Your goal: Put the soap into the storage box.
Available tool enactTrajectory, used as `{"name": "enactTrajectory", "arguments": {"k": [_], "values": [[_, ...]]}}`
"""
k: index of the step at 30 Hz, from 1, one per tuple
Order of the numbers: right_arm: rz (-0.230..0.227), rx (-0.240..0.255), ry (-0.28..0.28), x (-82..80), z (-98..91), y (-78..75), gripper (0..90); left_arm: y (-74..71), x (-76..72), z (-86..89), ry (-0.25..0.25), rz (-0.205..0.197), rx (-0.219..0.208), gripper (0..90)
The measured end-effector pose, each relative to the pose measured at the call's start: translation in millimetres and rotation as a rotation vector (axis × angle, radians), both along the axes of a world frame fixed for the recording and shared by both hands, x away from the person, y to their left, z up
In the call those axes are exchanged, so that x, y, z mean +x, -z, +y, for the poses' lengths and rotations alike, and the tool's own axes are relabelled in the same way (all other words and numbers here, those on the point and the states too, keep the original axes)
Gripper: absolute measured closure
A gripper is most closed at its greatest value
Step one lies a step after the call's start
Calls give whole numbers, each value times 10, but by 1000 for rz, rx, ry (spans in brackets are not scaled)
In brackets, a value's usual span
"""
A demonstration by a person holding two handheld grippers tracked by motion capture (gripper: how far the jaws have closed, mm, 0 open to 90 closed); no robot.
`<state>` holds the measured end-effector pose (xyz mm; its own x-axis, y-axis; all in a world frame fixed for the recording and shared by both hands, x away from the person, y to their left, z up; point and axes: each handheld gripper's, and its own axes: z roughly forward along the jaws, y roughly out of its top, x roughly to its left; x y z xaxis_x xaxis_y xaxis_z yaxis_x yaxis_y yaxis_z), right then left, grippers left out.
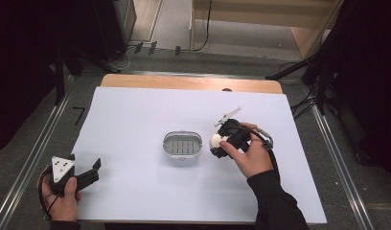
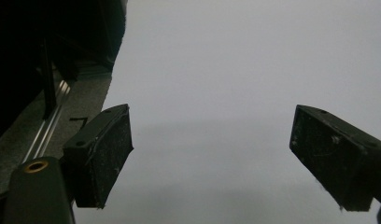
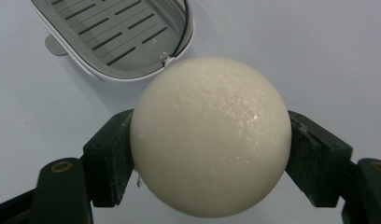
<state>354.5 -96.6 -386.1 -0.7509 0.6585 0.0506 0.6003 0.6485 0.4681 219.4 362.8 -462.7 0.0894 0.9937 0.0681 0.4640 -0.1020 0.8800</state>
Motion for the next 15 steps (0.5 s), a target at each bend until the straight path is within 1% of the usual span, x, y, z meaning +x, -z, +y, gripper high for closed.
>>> {"name": "enactTrajectory", "arguments": {"k": [5, 15], "values": [[-3, 9, -16, -2, 57, -15, 252, 0, 0, 0, 1, 0, 0, 138], [-7, 3, -37, -2, 185, -53, 252, 0, -1, 1, 1, -2, -2, 137]]}}
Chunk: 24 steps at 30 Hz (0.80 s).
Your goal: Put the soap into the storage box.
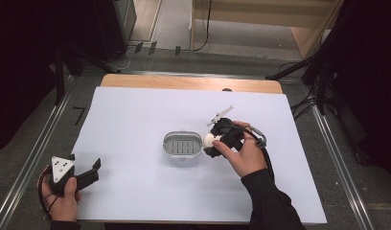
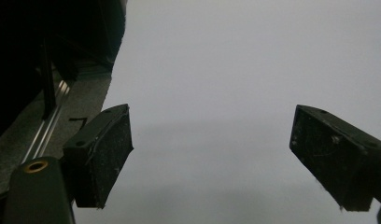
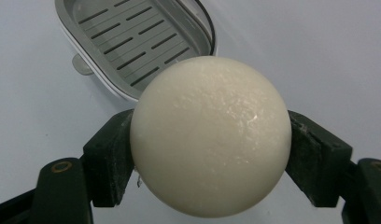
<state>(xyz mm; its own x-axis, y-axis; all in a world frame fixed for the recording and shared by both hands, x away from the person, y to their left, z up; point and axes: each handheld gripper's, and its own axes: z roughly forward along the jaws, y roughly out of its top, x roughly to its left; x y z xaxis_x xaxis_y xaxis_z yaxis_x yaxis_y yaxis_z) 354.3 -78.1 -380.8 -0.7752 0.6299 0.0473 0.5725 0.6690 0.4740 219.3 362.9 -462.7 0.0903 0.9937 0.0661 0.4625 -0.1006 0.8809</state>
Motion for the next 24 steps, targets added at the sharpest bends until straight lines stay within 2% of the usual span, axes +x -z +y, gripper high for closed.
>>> {"name": "enactTrajectory", "arguments": {"k": [8, 24], "values": [[-4, 8, -12, 3, 81, 1, 252, 0, 1, 0, 2, 1, 1, 138], [-6, 18, -61, -3, 368, -65, 252, 0, 0, 2, 4, 1, -1, 137]]}}
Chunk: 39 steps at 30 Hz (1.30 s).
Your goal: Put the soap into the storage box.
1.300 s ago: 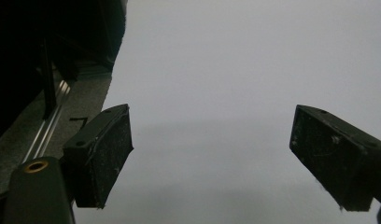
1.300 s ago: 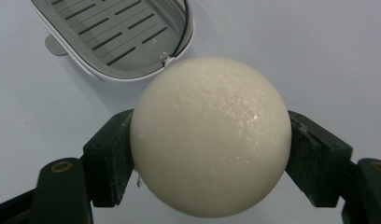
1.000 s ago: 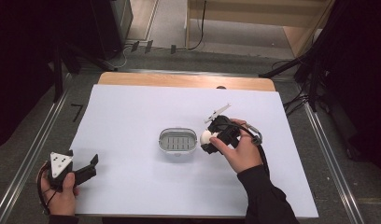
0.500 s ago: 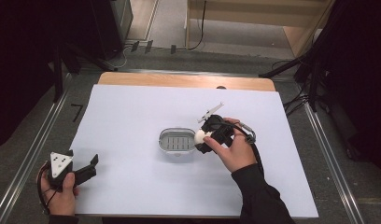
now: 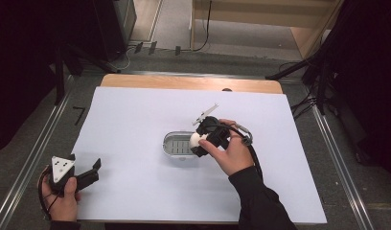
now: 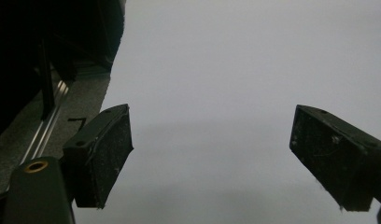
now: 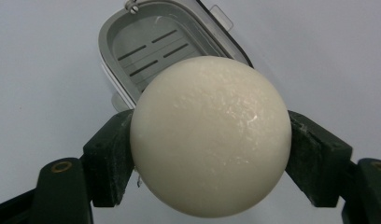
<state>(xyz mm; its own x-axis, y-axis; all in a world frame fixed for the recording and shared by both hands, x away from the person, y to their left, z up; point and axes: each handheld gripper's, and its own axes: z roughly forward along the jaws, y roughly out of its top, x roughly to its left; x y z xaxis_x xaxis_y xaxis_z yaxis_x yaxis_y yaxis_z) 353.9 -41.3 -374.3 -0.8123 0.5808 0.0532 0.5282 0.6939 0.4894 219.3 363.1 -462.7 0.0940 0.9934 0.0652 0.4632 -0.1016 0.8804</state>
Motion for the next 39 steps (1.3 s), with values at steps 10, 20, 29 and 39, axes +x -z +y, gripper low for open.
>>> {"name": "enactTrajectory", "arguments": {"k": [10, 20, 29, 39], "values": [[8, -4, -30, 8, 163, 19, 252, 0, -1, 0, 2, 0, 0, 138], [27, -25, -58, 25, 333, 59, 252, 1, 0, -3, 3, -1, 4, 137], [50, -34, -63, 94, 446, 131, 252, 0, 0, -2, 3, -1, 2, 137], [89, -46, -52, 178, 515, 176, 252, 1, 2, -3, 7, -1, 5, 137]]}}
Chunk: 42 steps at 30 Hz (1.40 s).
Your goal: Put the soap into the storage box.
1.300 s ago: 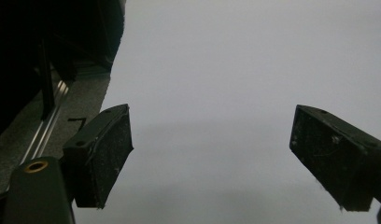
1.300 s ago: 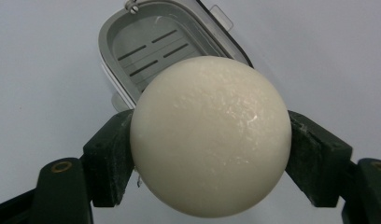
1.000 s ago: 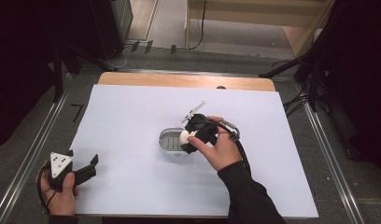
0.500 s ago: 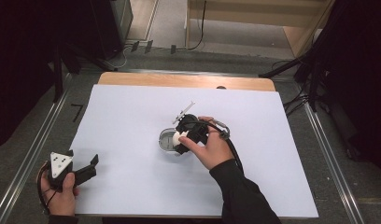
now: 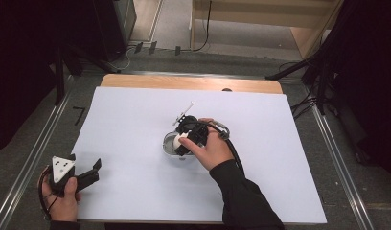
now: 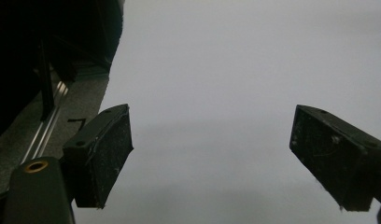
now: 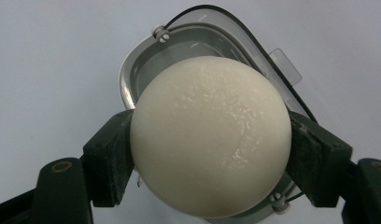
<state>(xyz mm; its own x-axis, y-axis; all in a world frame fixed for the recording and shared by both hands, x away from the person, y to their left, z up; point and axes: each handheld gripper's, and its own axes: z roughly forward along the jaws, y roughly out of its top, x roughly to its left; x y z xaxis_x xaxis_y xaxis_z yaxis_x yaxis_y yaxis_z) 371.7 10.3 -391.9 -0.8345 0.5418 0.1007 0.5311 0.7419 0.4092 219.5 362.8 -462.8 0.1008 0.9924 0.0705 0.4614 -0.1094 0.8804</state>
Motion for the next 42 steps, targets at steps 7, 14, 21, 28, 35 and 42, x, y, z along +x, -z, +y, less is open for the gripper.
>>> {"name": "enactTrajectory", "arguments": {"k": [7, 14, 21, 28, 35, 42], "values": [[7, -1, 2, 31, 29, 53, 251, 0, 2, 1, 1, 3, -1, 138], [31, -8, 19, 53, 39, 96, 252, -1, 0, 1, -1, 2, -2, 137], [52, 12, 76, 75, 9, 173, 251, 0, 1, 2, -1, 3, -4, 137], [46, 19, 87, 70, 6, 179, 247, -1, 1, 4, -2, 3, -5, 137], [12, 44, 100, 42, -56, 80, 186, -1, -1, 7, -3, 1, -9, 138], [-9, 65, 116, 14, -164, -21, 146, 0, 1, 6, -2, 2, -8, 137]]}}
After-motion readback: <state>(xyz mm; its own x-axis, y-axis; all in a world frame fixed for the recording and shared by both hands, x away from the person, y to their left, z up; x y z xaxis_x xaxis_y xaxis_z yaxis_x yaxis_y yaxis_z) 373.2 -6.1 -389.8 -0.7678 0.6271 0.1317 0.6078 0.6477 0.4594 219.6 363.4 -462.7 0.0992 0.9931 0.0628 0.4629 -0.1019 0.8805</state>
